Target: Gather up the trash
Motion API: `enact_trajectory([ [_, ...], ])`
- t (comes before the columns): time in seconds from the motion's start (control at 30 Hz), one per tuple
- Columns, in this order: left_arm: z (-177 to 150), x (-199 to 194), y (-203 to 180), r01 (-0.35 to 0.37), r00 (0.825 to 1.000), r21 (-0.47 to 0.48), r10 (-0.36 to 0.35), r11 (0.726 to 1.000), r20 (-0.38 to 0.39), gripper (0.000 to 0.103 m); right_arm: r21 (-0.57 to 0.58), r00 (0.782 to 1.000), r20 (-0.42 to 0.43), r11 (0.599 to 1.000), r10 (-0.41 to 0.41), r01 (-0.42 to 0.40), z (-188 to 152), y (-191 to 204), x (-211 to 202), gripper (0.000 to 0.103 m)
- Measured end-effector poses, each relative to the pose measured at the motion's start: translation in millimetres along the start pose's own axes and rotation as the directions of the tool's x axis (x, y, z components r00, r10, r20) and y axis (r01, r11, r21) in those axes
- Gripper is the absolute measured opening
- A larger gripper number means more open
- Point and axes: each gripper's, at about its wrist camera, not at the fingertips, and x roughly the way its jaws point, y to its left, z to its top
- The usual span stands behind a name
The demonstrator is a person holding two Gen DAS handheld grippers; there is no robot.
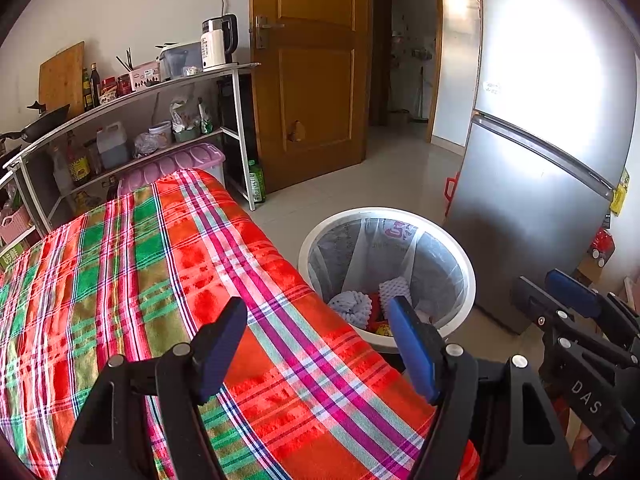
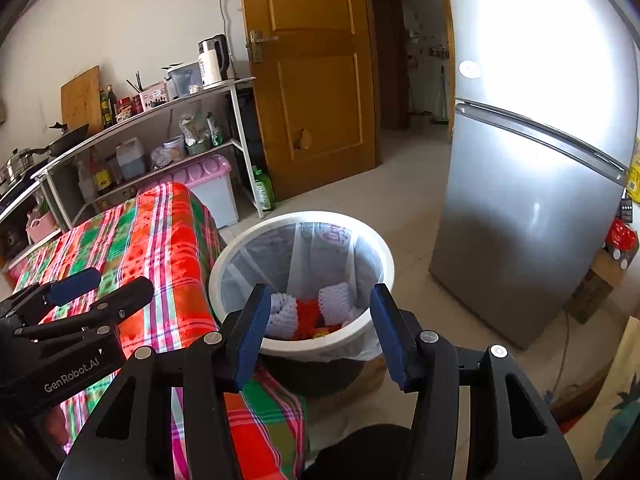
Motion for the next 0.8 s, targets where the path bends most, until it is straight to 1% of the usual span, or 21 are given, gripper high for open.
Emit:
enact_trajectory([
  [0.8, -0.1, -1.8, 1.0, -0.004, 1.000, -0.003, 0.004, 1.000, -0.001, 0.075, 0.000, 1.000, 0.002, 1.000, 0.001, -0.001, 1.1, -1.1, 0.4, 0.053],
])
